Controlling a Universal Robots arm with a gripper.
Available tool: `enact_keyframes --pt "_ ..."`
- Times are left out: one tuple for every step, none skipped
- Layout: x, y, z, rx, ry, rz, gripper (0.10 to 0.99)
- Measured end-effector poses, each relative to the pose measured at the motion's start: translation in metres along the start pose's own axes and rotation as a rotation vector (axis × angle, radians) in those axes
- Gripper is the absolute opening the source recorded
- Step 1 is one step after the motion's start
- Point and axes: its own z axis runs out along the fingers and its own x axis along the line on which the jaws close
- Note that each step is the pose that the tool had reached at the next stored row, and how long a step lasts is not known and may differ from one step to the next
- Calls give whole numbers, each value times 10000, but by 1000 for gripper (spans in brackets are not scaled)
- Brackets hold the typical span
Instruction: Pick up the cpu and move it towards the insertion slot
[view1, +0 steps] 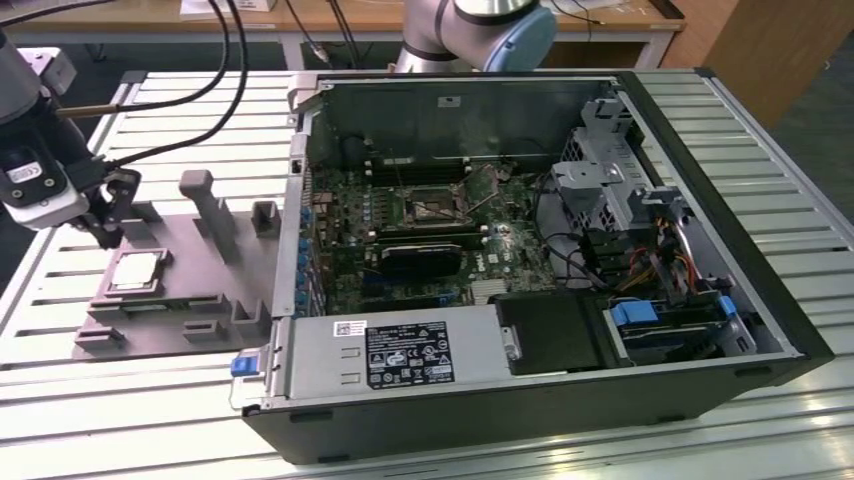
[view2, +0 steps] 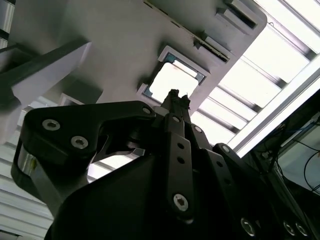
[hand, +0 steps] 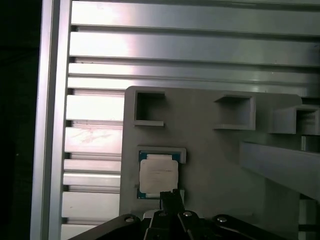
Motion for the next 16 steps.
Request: enact_keyframes --pt "13 0 14 0 -21 0 102" --pt "27 -1 28 1 -43 -2 102" --pt "41 -2 41 2 -65 -3 102" --pt "55 -4 55 2 -92 -3 102" --pt "63 -6 67 3 -118 -4 102" --pt "70 -9 82 2 -140 -6 102" --pt "76 -9 98 2 -162 -6 102" --pt "82 -10 115 3 -177 -6 102" --pt "87 -10 135 2 -192 -7 102" --pt "88 -12 152 3 -198 -8 102" --pt "89 -12 170 4 -199 -7 102" --pt "89 -13 188 4 -200 -4 102" --pt "90 -13 206 4 -201 2 102" --pt "90 -14 224 5 -202 9 102" --pt "90 -14 241 6 -203 18 102" --pt "90 -15 260 6 -205 33 102"
